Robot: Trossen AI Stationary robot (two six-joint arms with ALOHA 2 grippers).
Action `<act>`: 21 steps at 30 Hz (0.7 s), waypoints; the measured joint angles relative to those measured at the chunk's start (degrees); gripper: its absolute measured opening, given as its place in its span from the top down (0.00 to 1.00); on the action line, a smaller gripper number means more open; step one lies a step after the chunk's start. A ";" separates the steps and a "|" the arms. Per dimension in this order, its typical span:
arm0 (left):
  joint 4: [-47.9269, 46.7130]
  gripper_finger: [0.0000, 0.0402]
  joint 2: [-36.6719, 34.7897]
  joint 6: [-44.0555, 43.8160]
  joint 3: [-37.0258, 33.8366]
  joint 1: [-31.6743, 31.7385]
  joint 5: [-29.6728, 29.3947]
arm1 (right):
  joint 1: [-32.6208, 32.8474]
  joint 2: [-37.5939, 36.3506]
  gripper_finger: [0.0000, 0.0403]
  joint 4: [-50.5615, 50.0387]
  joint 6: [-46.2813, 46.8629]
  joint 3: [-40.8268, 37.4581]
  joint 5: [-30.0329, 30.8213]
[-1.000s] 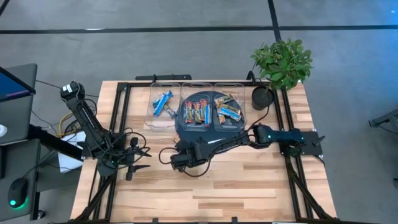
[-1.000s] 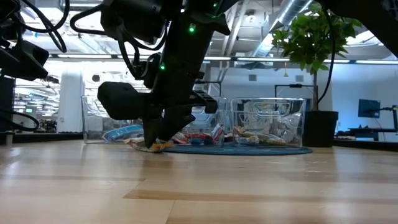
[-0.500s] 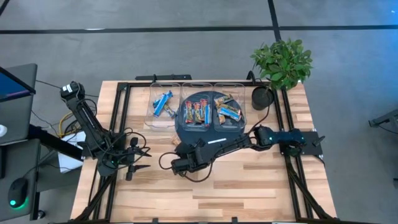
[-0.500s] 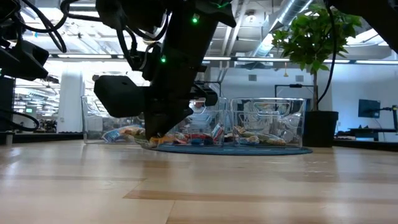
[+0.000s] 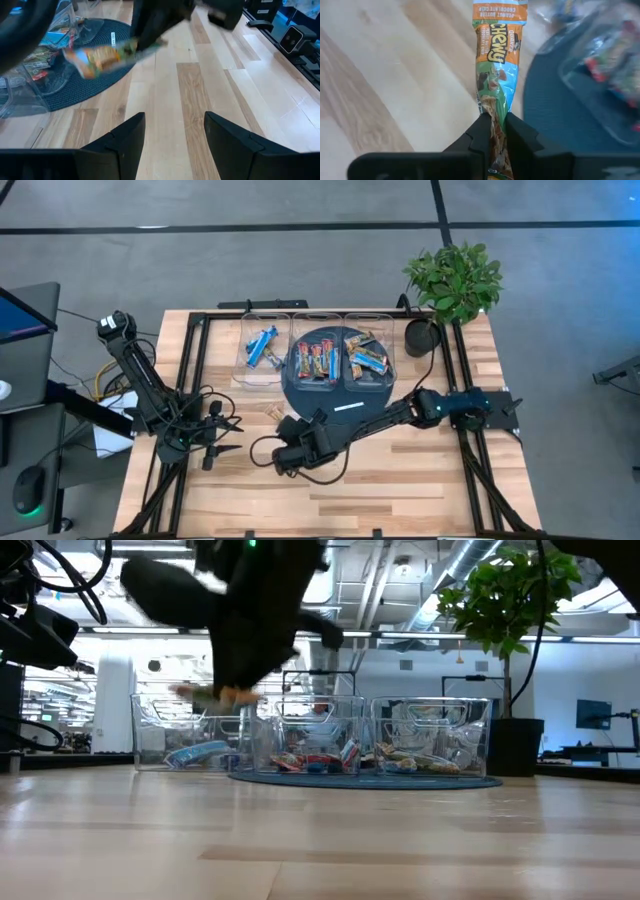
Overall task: Pick and place Granola Bars by type
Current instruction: Put the orange granola bar into the right transparent bin
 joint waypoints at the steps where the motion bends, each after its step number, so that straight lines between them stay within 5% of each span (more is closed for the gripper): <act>1: 0.00 0.51 0.00 0.00 0.00 0.02 0.00 | 0.38 0.00 0.90 -1.84 1.16 1.14 1.01; 14: -0.02 0.51 -0.02 -0.86 0.00 0.02 0.38 | 2.71 -2.99 0.93 -34.43 31.88 6.07 8.69; 21: -0.02 0.50 -0.02 -1.22 0.00 0.02 0.61 | 2.26 -5.37 0.95 -33.69 32.73 5.70 10.11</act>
